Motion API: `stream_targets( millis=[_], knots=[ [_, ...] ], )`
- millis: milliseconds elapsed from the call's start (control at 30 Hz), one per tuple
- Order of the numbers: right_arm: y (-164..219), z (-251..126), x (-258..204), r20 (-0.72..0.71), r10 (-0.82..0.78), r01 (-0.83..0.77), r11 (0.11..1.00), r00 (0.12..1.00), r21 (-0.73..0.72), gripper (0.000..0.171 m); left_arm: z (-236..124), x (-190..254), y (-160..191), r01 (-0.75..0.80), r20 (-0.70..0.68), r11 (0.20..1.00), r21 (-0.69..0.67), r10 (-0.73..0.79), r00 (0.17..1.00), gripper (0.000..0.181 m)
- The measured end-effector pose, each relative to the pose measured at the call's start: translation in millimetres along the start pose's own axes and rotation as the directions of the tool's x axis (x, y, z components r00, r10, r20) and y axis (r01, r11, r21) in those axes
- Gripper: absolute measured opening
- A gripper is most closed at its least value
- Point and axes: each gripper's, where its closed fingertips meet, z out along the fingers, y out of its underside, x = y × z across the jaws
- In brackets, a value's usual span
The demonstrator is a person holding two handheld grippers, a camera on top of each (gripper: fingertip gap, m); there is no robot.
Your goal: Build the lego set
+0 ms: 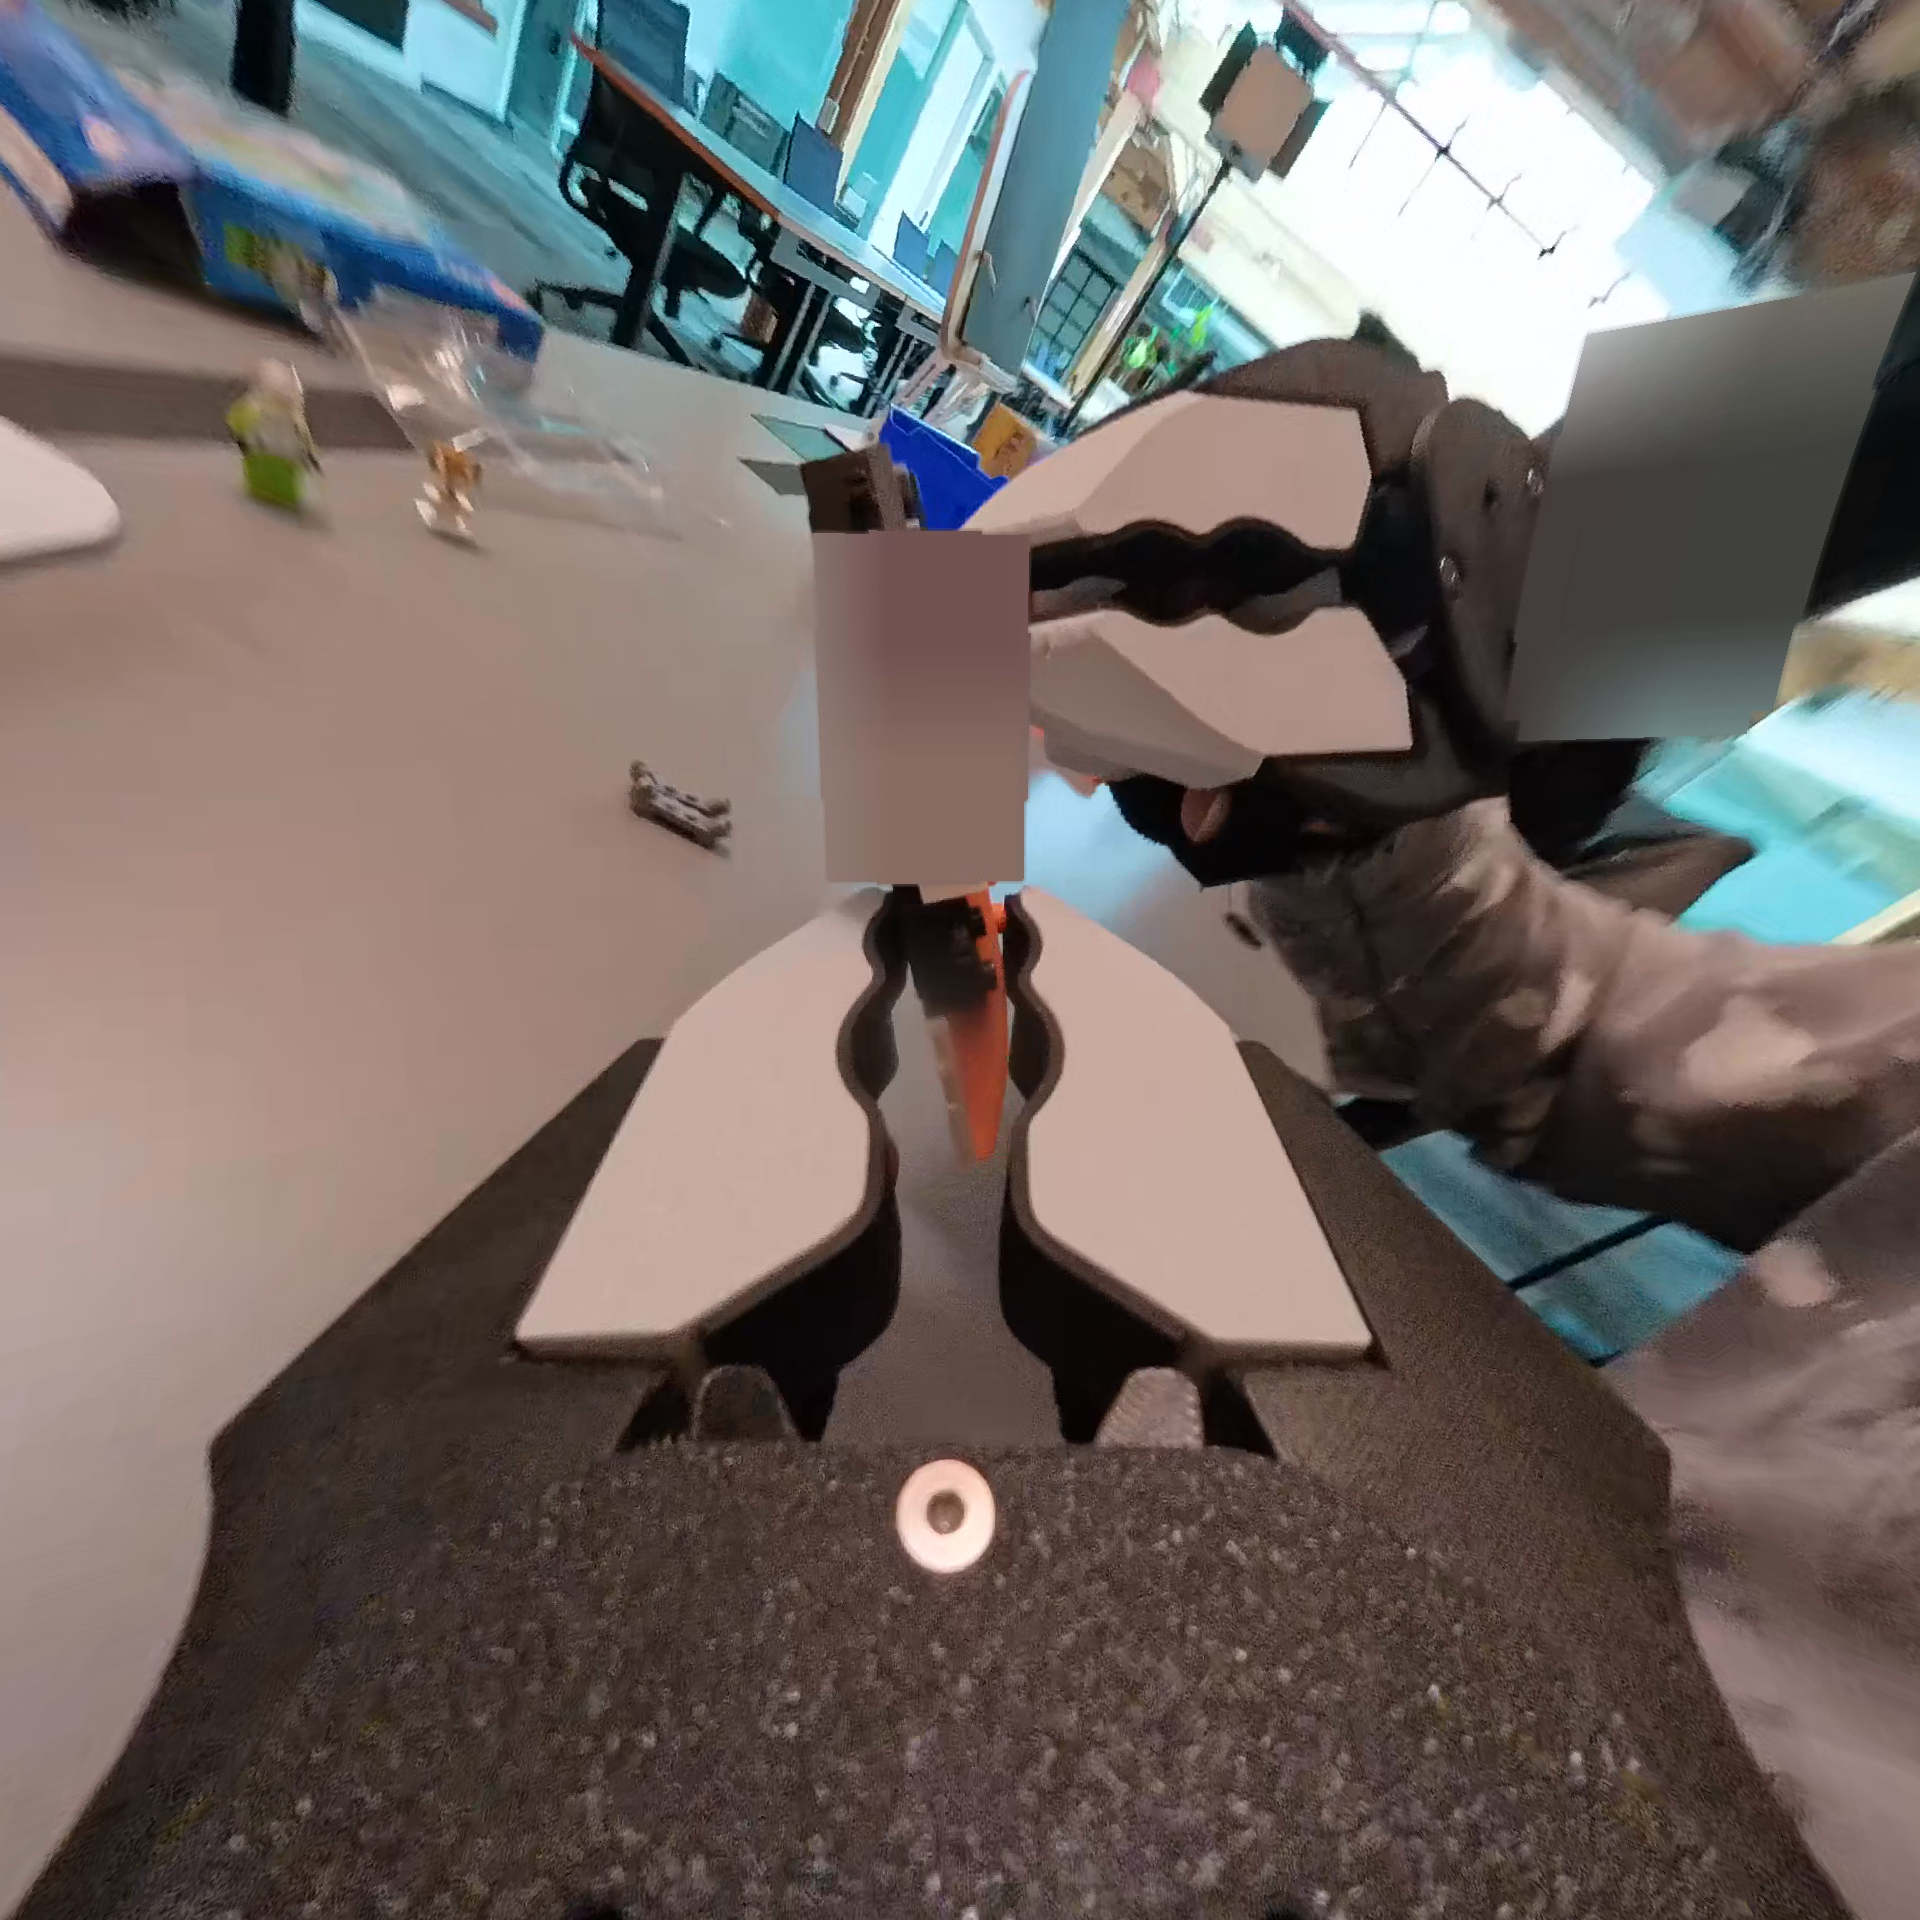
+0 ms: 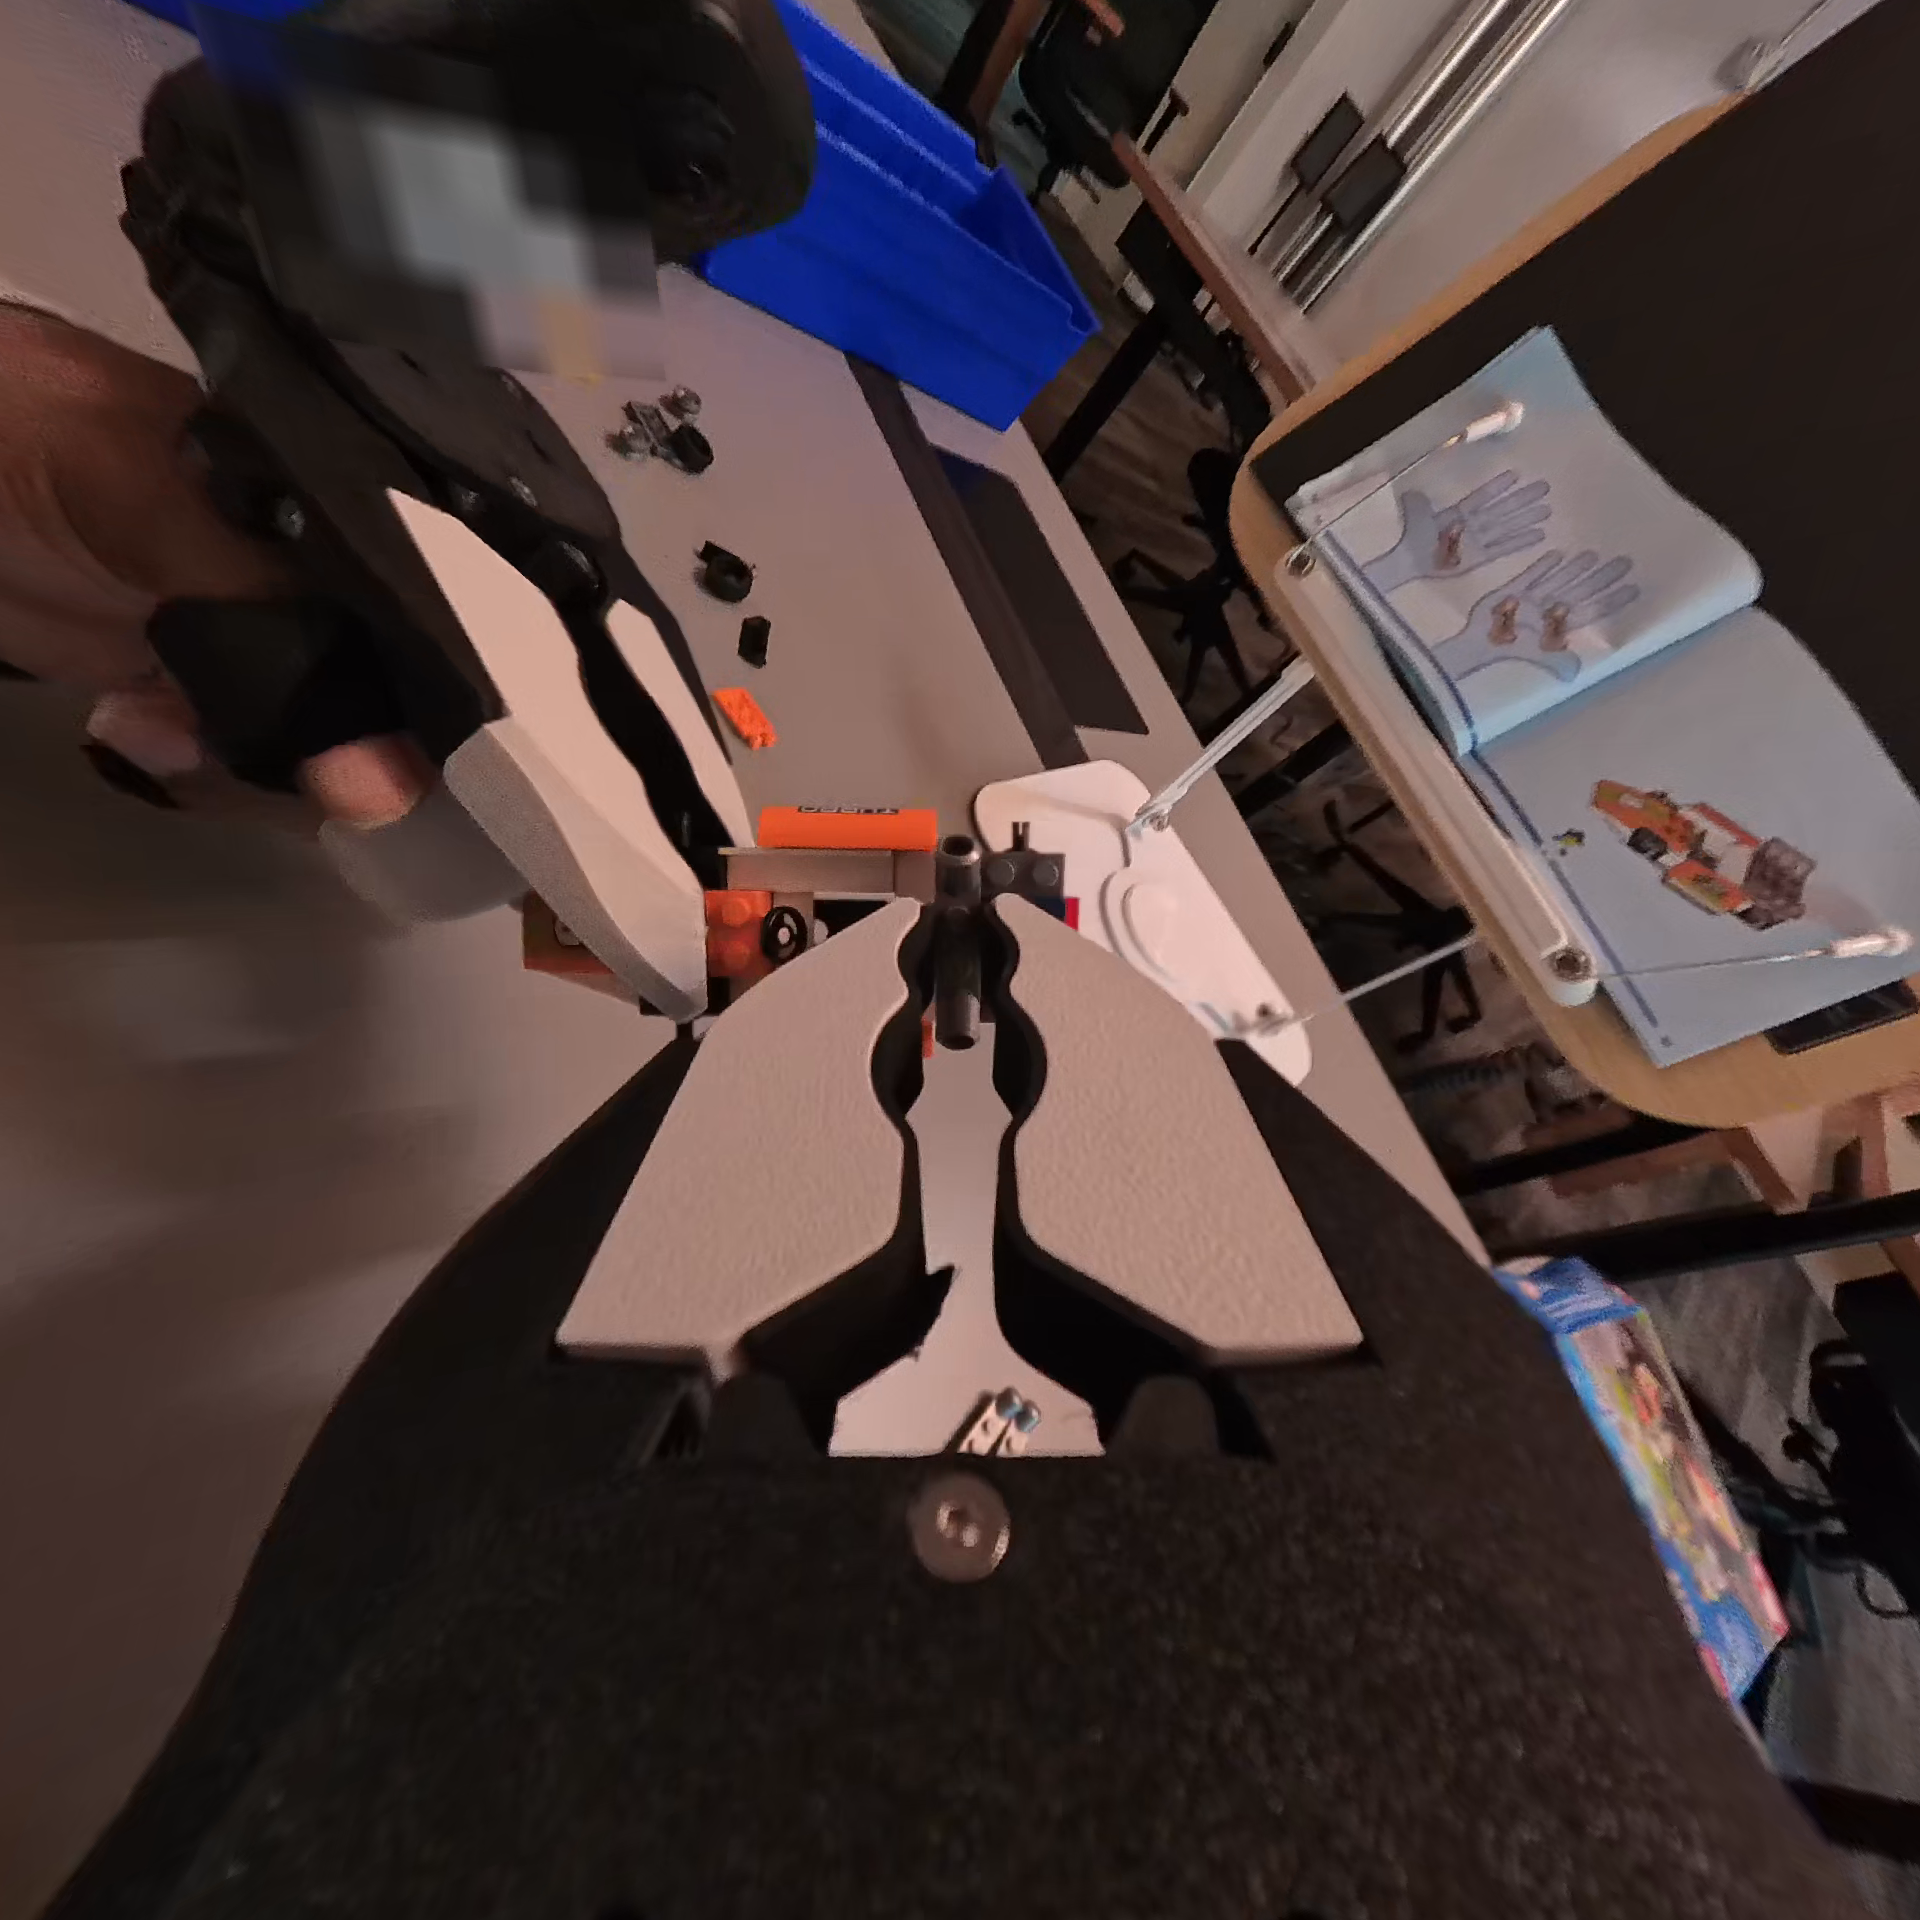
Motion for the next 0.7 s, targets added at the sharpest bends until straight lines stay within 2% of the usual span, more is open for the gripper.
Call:
stream_targets(
  millis=[133,367,700],
  knots=[
    [12.8,8.8,-2.9,0.067,0.084,-0.079,0.993,0.994,-0.085,0.008,3.1,-1.3,5.0,0.246,-0.051,0.969,0.003,-0.246,0.968,0.018],
    [23.9,17.2,-5.6,0.149,0.176,-0.156,0.978,0.973,-0.136,0.011,3.0,-2.6,7.0,0.479,-0.121,0.878,-0.003,-0.475,0.871,0.018],
    [32.8,20.9,-6.3,0.188,0.222,-0.190,0.966,0.957,-0.175,0.009,3.2,-12.2,11.2,0.535,-0.111,0.845,-0.010,-0.533,0.839,0.018]
  ],
)
